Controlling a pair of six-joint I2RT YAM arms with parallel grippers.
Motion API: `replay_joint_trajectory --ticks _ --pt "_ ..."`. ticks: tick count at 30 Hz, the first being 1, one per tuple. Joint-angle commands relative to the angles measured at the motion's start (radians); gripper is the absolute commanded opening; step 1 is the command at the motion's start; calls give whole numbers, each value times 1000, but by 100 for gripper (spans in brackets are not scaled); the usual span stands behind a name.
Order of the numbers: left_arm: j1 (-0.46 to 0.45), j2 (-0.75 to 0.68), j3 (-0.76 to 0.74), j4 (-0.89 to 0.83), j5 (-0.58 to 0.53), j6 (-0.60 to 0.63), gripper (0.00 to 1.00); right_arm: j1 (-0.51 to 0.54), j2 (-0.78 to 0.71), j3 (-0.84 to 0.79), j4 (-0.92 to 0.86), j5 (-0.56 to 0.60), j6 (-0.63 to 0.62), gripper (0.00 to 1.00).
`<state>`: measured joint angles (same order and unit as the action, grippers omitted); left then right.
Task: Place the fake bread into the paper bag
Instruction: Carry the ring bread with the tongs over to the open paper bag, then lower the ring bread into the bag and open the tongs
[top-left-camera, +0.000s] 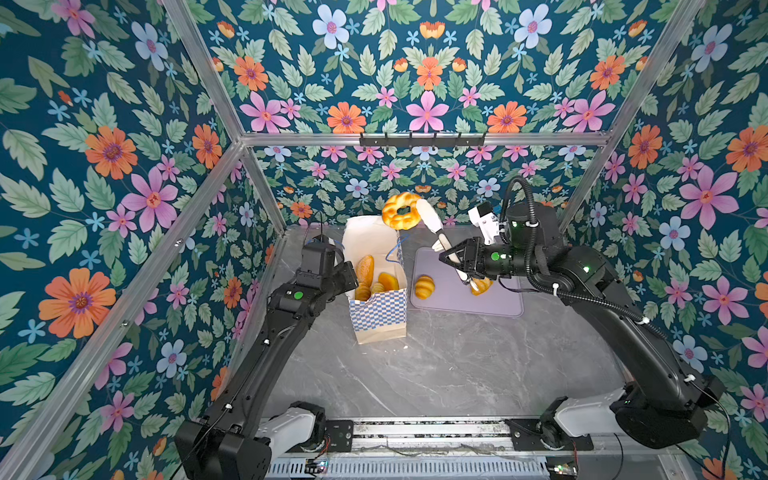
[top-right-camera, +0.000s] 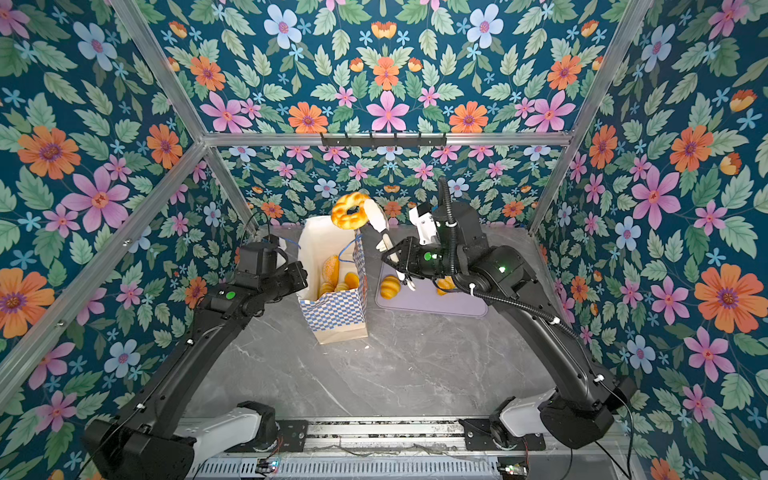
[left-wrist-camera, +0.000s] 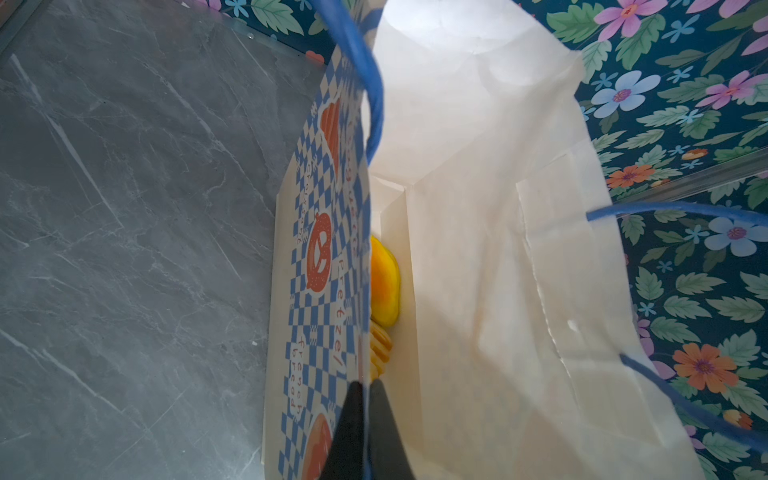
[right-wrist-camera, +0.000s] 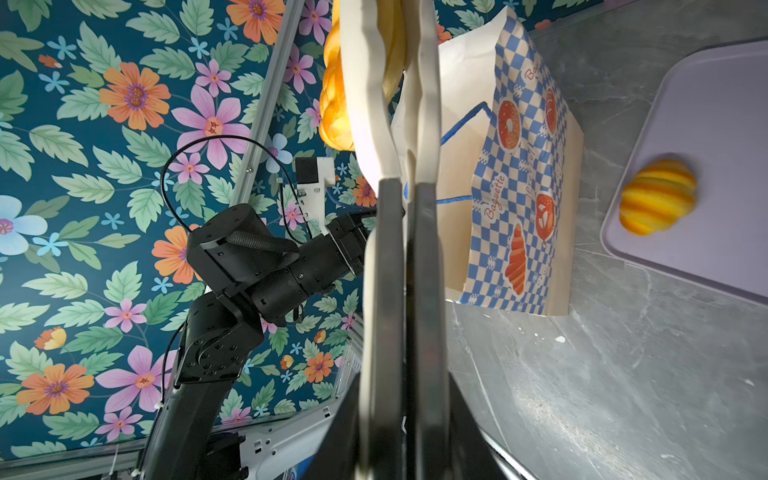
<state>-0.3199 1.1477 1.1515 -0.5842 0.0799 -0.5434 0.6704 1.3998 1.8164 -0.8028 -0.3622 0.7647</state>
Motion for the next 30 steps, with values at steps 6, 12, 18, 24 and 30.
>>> replay_joint_trajectory --ticks 6,12,18,24,30 --pt "1 -3 -5 6 3 0 4 60 83 111 -29 61 -58 16" --pt "1 -7 -7 3 0 0 4 106 152 206 -89 104 -93 16" --pt "1 -11 -6 1 -3 -1 4 155 234 343 -187 187 -145 16" --pt "1 -13 -8 0 -5 -1 4 209 343 498 -319 332 -207 15" --pt "1 -18 -8 -2 -6 -1 4 256 429 637 -430 455 -249 15"
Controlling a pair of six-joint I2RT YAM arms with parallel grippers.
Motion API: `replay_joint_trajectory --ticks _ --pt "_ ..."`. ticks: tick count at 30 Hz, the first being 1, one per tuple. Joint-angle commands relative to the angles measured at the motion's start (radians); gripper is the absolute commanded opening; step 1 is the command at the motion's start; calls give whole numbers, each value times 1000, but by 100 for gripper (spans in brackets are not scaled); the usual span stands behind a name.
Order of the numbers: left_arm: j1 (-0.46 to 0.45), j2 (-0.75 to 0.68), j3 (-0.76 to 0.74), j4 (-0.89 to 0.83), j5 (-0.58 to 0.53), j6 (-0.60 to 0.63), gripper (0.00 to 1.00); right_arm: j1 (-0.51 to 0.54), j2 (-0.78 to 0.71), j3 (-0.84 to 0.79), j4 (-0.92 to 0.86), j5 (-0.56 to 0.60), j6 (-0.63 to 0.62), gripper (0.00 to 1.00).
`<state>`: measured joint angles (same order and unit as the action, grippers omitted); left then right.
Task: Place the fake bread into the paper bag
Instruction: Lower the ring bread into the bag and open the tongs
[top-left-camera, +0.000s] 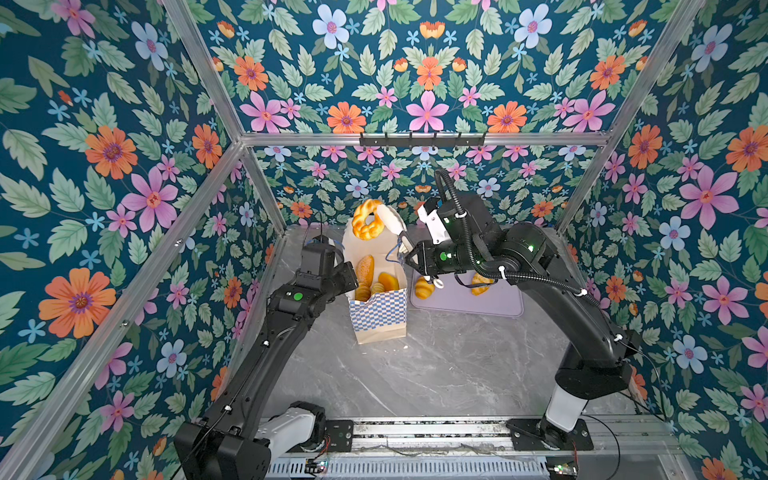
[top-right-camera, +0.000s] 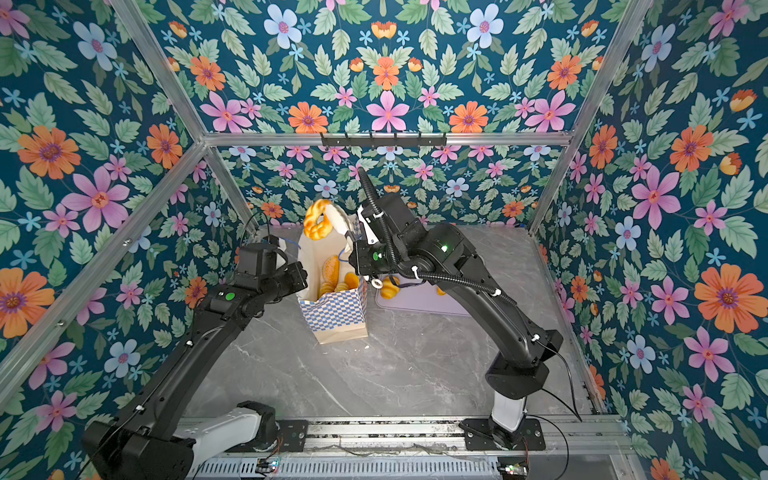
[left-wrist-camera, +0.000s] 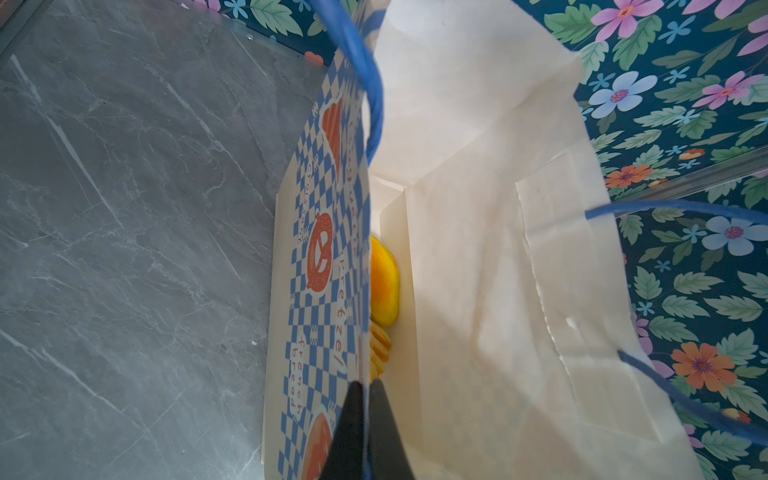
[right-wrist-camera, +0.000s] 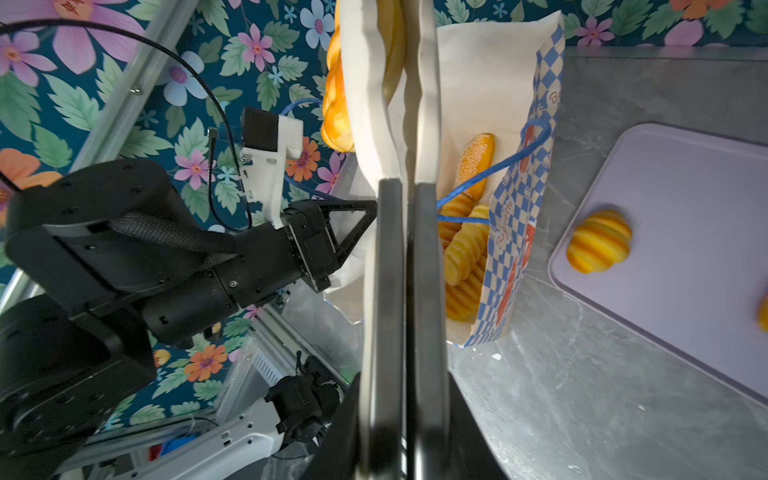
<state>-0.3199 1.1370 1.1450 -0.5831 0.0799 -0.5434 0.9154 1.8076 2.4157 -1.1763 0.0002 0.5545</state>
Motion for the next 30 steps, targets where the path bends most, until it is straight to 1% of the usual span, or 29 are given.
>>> replay_joint_trajectory --ticks 1,7,10,16,22,30 --pt "1 -7 -3 -3 -6 -1 4 17 36 60 -73 104 -44 15" --pt "1 -8 -2 -4 -6 -1 4 41 107 154 -150 165 -66 15" --pt "1 -8 -3 -4 -6 -2 5 49 126 167 -181 200 -75 15" --pt "1 -1 -2 0 -4 0 5 55 168 168 -217 201 -91 15" --pt "0 0 -3 -3 -6 0 5 65 202 170 -237 184 -106 18" --pt "0 -3 -3 -5 -9 0 5 69 216 170 -248 170 -109 26"
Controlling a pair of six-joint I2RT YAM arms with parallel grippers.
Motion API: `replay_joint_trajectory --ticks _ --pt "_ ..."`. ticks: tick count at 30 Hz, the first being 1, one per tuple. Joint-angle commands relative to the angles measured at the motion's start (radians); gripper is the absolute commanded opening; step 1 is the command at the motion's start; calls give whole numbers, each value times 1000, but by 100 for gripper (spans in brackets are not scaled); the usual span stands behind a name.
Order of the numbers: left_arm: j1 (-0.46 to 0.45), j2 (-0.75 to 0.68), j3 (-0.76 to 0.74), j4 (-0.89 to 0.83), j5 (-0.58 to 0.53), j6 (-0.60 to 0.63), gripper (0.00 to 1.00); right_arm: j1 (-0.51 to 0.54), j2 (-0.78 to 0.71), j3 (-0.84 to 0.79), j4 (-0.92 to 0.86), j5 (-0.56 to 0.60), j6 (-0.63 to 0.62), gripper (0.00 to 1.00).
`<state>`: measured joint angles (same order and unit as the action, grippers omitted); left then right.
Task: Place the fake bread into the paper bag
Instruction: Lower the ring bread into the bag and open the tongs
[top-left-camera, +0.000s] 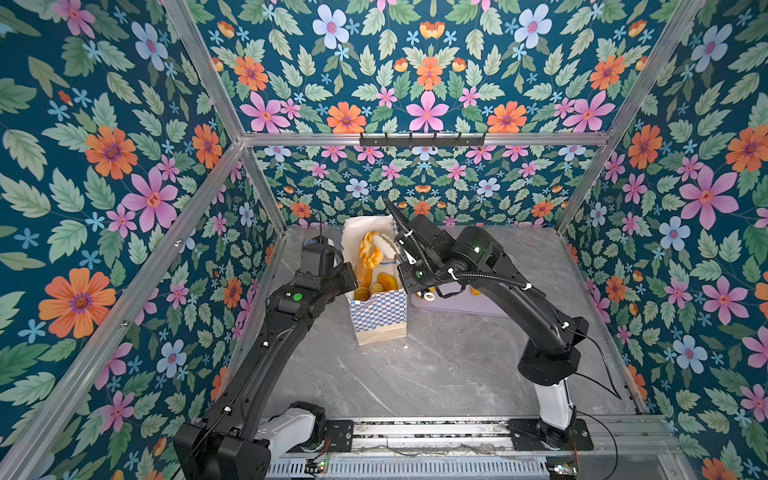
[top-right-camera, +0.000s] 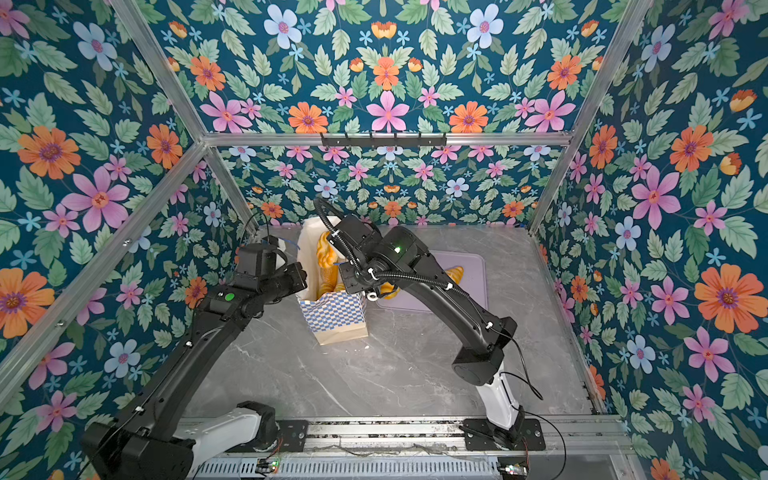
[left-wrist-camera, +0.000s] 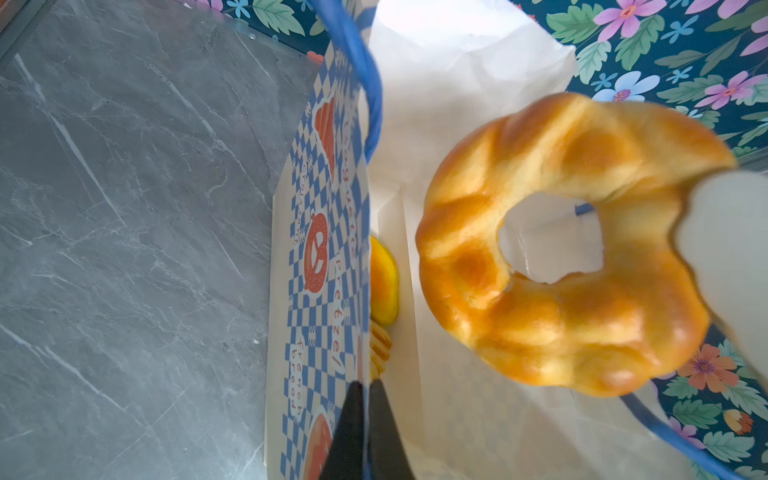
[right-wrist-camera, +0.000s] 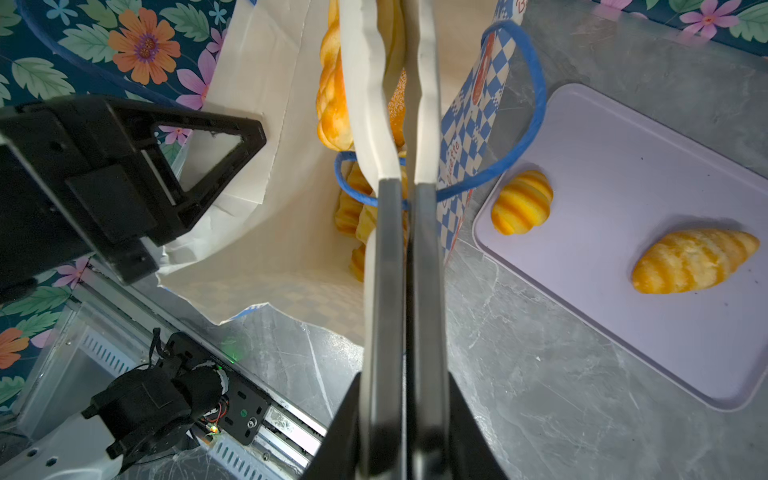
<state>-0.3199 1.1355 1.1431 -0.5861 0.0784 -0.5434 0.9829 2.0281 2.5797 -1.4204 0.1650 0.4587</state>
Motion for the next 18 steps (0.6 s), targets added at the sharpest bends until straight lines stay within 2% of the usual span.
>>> replay_joint_trajectory --ticks 1,10,18 --pt "1 -4 -1 -1 -7 0 5 2 -6 5 -1 2 -13 27" --pt "1 -7 -3 -4 -7 0 4 1 -22 6 28 -31 -10 37" --pt "1 -8 -1 -7 -8 0 5 2 -36 3 50 -31 -8 37"
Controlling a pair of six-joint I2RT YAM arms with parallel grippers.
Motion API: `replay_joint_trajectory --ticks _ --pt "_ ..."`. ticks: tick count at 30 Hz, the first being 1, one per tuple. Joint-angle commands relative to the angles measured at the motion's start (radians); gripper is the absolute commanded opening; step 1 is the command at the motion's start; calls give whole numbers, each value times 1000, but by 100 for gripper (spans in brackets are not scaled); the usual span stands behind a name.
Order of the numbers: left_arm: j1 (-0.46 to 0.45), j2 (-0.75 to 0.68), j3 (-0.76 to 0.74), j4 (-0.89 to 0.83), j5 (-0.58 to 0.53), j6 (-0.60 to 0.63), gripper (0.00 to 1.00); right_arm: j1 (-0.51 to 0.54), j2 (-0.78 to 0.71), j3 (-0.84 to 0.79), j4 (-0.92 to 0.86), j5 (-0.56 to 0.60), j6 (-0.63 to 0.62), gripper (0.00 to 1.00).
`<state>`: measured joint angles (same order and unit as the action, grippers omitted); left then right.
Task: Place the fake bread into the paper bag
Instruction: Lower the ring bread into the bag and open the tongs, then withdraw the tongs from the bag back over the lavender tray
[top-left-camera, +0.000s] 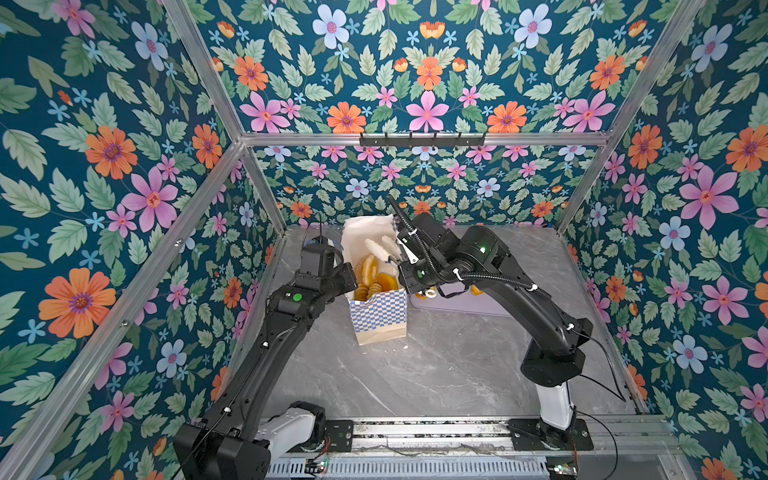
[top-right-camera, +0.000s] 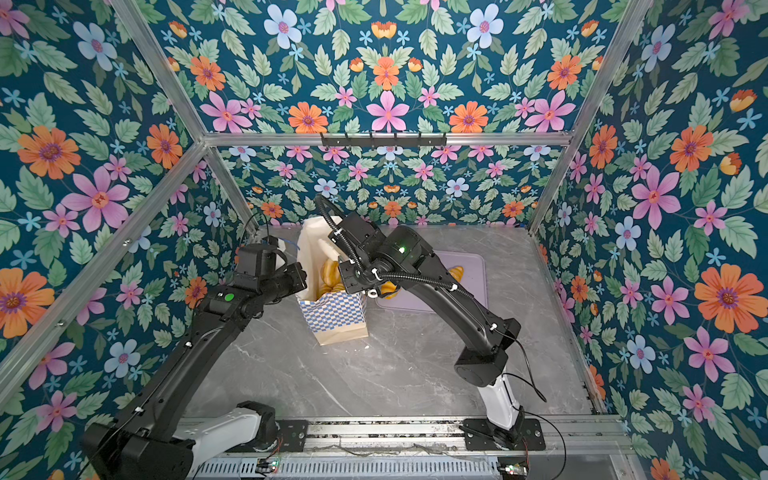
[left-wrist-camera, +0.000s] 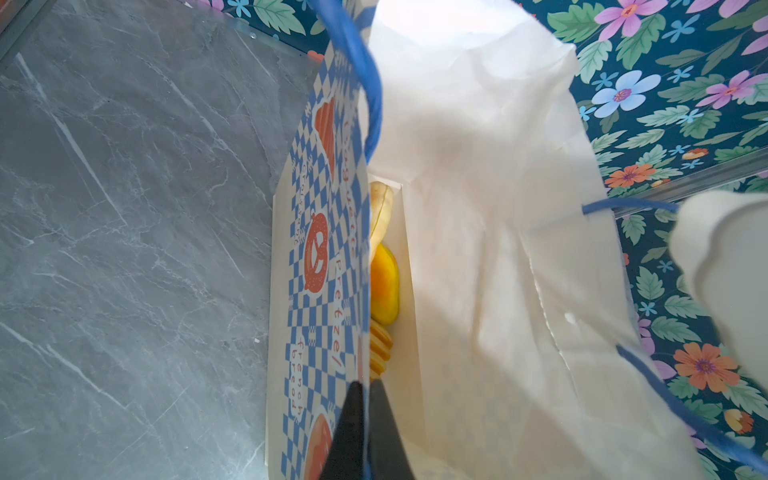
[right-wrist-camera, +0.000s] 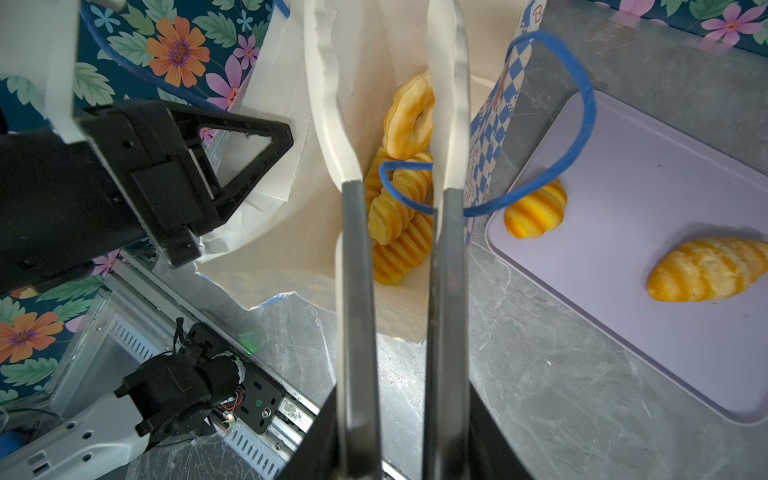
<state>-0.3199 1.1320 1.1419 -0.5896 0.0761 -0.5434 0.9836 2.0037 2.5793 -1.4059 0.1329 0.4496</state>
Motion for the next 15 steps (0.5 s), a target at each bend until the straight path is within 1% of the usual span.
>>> replay_joint_trajectory --ticks 1,11,15 --pt "0 -6 0 -4 -6 0 5 1 -13 4 40 1 1 37" --pt "1 -5 1 -4 -7 0 5 1 -57 3 89 3 4 35" --pt "1 -3 7 -6 -6 0 5 0 -90 -8 112 24 6 34"
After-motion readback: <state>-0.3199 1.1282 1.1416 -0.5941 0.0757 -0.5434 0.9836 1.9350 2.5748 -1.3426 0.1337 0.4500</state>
